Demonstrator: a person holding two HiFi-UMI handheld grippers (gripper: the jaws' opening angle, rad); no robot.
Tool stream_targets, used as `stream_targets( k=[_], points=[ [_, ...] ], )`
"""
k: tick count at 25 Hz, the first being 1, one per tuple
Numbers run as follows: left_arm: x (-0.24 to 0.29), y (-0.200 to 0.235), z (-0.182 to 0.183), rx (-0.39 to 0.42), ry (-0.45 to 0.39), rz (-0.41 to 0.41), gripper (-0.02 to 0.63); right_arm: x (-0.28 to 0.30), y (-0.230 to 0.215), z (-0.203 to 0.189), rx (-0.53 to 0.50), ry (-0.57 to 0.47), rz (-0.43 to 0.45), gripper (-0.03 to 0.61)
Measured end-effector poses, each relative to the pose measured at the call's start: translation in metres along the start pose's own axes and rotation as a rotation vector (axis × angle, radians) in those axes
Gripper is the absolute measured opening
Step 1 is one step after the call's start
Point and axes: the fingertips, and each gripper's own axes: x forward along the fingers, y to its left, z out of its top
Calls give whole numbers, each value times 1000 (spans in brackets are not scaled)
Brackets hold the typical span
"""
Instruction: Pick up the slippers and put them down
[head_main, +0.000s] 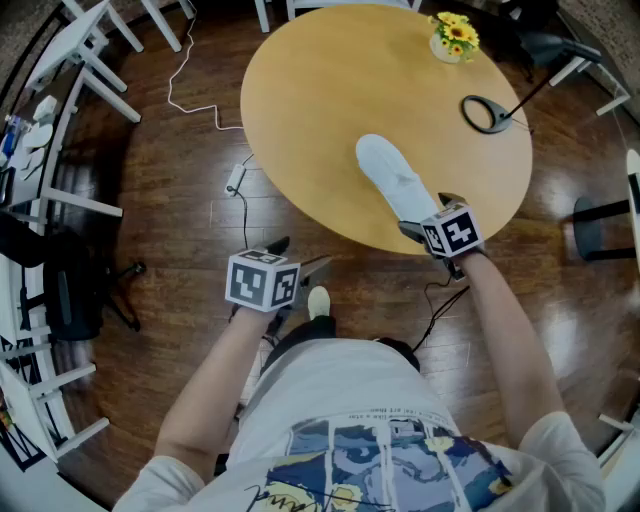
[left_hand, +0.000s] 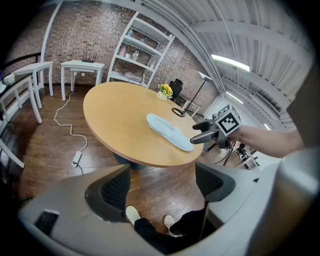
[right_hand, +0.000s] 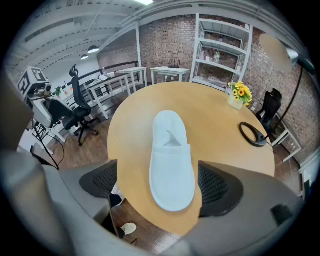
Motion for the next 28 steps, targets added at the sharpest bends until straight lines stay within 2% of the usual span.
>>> stream_targets(
  k=[5, 11, 14, 17, 20, 23, 28],
  points=[
    [5, 25, 21, 11, 18, -24, 410, 48, -19, 28, -14, 67, -21, 526],
    [8, 41, 26, 19, 44, -41, 410, 100, -32, 31, -45, 175, -32, 526],
    [8, 47, 20, 16, 57, -45, 410, 117, -33, 26, -24, 218, -30, 526],
    [8, 49, 15, 5, 66, -42, 410, 122, -34, 22, 3, 214, -9, 524],
    [5, 54, 16, -6, 70, -38, 410, 119, -33, 26, -14, 198, 3, 470],
    [2, 59, 15, 3, 77, -44, 410, 115, -30, 31, -35, 184, -19, 453],
    [5, 56, 6, 36, 76, -56, 410, 98, -17, 26, 20, 139, -33, 445]
  ],
)
